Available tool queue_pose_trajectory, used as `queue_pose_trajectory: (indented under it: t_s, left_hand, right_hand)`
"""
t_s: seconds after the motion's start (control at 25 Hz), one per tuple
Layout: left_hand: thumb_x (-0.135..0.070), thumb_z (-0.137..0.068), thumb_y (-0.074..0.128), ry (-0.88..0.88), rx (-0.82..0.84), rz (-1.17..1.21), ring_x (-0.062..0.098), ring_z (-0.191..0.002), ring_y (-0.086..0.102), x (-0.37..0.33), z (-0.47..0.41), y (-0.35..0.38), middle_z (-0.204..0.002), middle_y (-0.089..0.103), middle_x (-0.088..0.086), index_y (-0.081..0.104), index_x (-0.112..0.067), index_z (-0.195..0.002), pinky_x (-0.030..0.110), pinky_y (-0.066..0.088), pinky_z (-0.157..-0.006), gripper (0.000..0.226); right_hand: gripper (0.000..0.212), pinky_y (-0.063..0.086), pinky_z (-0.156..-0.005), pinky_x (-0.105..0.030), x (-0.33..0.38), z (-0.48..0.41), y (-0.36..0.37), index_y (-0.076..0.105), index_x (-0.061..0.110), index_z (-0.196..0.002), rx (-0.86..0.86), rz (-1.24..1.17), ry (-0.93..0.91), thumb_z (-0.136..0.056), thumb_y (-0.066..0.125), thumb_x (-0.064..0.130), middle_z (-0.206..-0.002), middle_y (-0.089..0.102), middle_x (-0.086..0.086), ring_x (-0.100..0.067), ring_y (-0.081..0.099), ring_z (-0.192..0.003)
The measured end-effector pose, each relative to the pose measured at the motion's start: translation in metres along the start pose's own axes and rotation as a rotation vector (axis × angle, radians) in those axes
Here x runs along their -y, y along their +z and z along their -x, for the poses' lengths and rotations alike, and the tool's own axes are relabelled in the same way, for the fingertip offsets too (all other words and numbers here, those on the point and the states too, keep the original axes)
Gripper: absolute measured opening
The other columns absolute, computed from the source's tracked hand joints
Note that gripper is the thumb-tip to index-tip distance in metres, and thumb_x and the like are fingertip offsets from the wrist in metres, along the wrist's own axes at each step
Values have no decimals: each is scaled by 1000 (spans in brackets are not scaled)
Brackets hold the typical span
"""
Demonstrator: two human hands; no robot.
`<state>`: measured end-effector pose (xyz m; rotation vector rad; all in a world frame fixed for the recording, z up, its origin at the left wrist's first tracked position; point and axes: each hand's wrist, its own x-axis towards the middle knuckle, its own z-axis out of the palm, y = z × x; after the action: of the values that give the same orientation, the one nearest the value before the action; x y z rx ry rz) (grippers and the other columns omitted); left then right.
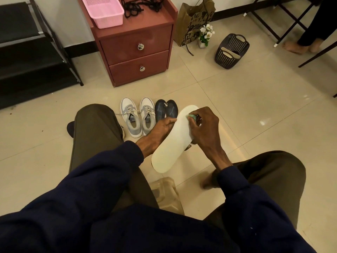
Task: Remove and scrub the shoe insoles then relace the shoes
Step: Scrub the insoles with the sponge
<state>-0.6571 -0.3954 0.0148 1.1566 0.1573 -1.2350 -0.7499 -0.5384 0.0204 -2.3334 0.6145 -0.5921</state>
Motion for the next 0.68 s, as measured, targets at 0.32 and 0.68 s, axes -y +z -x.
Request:
queue_pose_trajectory:
  t_s: [0.32,0.68]
  left_hand:
    - [-34,-108,47,68,-59,186,25,-60,74,-19,0,-10,-74,76,12,74,-5,-87,30,60,-52,44]
    - [-48,-103,52,-23,33,282,32,-109,68,-11,-6,-14,-129,68,14,65,-15,-133,47,52,-100,47]
  right_hand:
    - [13,56,-73,-22,47,28,11,77,11,-97,523,-270,-238,-85,81,15,-100,69,1,-12,64,-89]
    - [14,57,-69,-29,26,20,3,75,9,-96,258,-157,-155,-85,81,13,-97,67,-1,-11,63,-85]
